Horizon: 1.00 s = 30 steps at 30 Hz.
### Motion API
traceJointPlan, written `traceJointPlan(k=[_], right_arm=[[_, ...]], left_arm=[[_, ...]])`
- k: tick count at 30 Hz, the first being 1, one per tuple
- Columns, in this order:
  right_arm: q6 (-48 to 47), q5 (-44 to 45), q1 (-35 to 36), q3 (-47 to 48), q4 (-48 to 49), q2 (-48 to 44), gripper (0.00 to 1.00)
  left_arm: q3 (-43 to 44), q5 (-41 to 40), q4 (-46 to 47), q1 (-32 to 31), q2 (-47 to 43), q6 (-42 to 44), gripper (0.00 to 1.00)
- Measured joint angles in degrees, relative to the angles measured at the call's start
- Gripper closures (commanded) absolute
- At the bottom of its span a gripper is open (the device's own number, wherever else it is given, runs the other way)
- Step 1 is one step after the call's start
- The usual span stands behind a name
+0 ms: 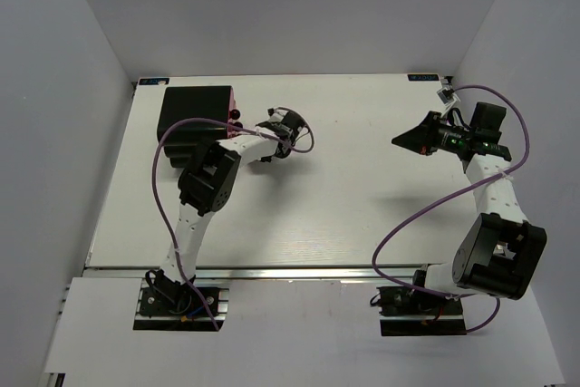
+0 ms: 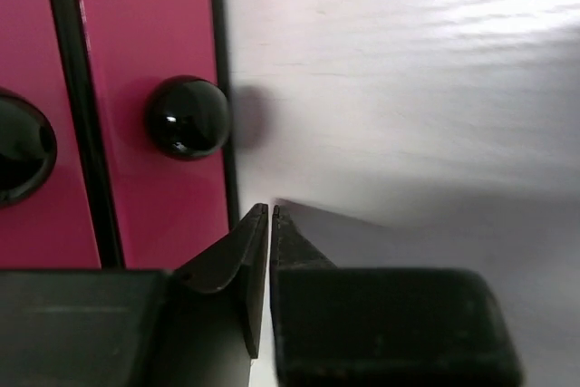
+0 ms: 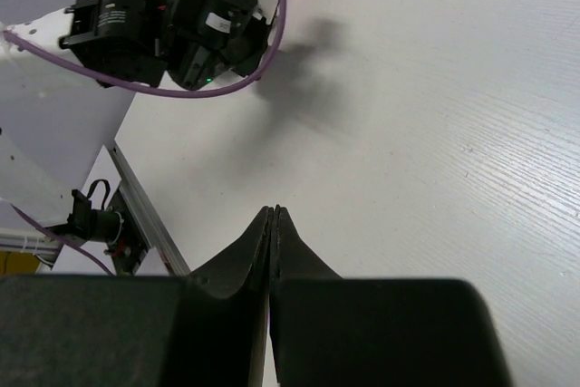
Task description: Sort the legos into containers by color
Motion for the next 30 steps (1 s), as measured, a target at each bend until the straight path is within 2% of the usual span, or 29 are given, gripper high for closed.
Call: traceJointPlan(k=[1, 3, 5, 6, 7, 8, 9, 10, 11, 12, 13, 16, 20, 25, 30], right_arm=[[0.0, 0.1, 0.0, 0.0, 0.0, 0.0, 1.0], [-0.1, 0.5, 0.0, 0.0, 0.0, 0.0, 1.0], [-0.4, 1.2, 0.0, 0.0, 0.0, 0.0, 1.0], [-0.6, 1.7, 0.0, 0.0, 0.0, 0.0, 0.86], [-0.7, 2.2, 0.0, 0.0, 0.0, 0.0, 0.77], [-1.2, 2.8, 0.0, 0.0, -0.1, 0.0, 0.7], [-1.8, 3.4, 0.0, 0.0, -0.2, 0.0, 0.56], [-2.2, 4.1, 0.0, 0.0, -0.5, 0.0, 0.49], [-3.2, 5.1, 0.1, 0.0, -0.8, -0.1, 0.49], [-4.2, 5.9, 0.2, 0.0, -1.1, -0.1, 0.23], [-5.1, 7.1, 0.3, 0.0, -1.9, -0.3, 0.11], [-8.1, 11.4, 1.0, -0.4, -3.8, -2.2, 0.11], [-9.8, 18.6, 2.7, -3.7, -4.2, -8.1, 0.11], [-7.4, 25.8, 3.8, -11.6, -2.4, -16.3, 0.11], [-4.9, 30.9, 3.7, -16.9, -0.1, -21.8, 0.11]], left_arm=[[-0.6, 1.3, 0.6, -0.2, -0.8, 0.4, 0.8], [-2.1, 4.7, 1.6, -0.5, -3.4, 1.5, 0.7], [-4.9, 10.0, 3.6, -0.8, -7.7, 2.6, 0.53], [-6.6, 13.8, 4.4, -0.9, -10.6, 3.3, 0.37], [-8.4, 17.6, 5.5, -0.9, -13.5, 4.3, 0.31], [-11.3, 22.9, 7.5, -0.9, -17.6, 5.0, 0.21], [-13.9, 27.6, 8.8, -0.9, -21.3, 5.6, 0.17], [-16.7, 32.3, 10.4, -0.9, -25.8, 6.1, 0.17], [-20.1, 36.9, 12.8, -0.9, -30.5, 6.3, 0.16], [-23.8, 41.4, 14.9, -0.9, -35.6, 6.4, 0.15], [-27.6, 45.7, 16.8, -0.8, -40.9, 6.4, 0.06], [-39.1, 54.8, 22.0, -0.5, -56.5, 6.3, 0.02], [-49.9, 60.7, 24.6, -0.2, -73.9, 6.5, 0.02], [-56.6, 61.9, 25.5, -0.2, -85.0, 6.8, 0.02], [-58.4, 60.4, 24.4, -0.1, -88.7, 7.5, 0.02]])
